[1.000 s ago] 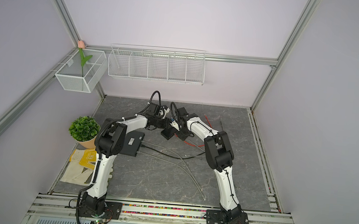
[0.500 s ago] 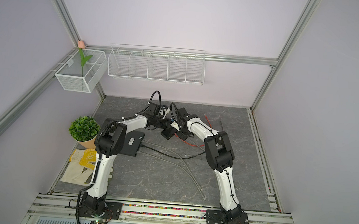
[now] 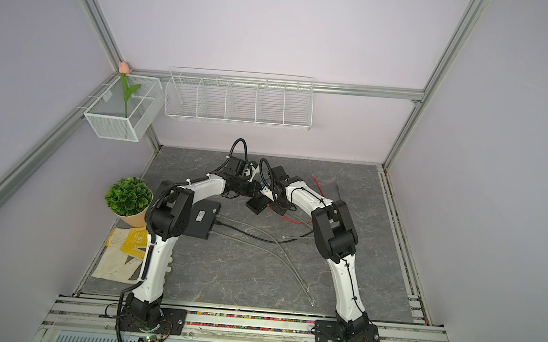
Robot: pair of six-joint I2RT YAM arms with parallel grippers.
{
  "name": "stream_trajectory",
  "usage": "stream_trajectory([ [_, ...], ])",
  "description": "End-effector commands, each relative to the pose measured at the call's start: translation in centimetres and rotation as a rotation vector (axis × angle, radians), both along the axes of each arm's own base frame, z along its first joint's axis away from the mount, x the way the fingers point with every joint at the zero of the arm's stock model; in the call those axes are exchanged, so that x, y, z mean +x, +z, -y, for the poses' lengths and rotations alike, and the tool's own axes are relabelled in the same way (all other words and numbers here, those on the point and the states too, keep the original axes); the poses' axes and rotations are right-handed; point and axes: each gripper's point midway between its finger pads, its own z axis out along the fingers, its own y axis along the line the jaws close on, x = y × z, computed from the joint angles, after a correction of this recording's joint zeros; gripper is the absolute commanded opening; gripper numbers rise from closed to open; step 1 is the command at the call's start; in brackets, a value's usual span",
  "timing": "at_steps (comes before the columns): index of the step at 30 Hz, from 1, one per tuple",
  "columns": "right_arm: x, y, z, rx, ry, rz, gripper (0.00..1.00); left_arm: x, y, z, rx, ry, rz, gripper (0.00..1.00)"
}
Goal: Insert the plug into the switch port
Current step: 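Push the grey plug into the box port with the right gripper, then open the right gripper and draw back while the left gripper lowers the box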
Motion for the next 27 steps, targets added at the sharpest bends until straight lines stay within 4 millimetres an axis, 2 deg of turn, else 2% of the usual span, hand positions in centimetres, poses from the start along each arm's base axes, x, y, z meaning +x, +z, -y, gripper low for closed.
stream_trajectory([
  [1, 2.5, 5.2, -4.0, 0.183, 0.053, 0.166, 0.07, -5.1, -3.0, 3.1, 0.0, -0.142, -0.141, 0.34],
  [7, 3.0, 4.9, -4.6, 0.218, 0.051, 0.162, 0.07, -5.7, -3.5, 3.7, 0.002, -0.167, -0.147, 0.34],
  [15, 3.4, 6.0, -5.9, 0.332, 0.056, 0.173, 0.07, -6.7, -4.2, 4.4, 0.01, -0.196, -0.155, 0.34],
  [20, 3.5, 6.9, -6.5, 0.465, 0.064, 0.194, 0.07, -7.3, -4.6, 4.8, -0.004, -0.217, -0.169, 0.33],
  [27, 3.9, 7.2, -7.0, 0.519, 0.078, 0.221, 0.07, -7.5, -4.6, 4.8, 0.002, -0.229, -0.166, 0.33],
])
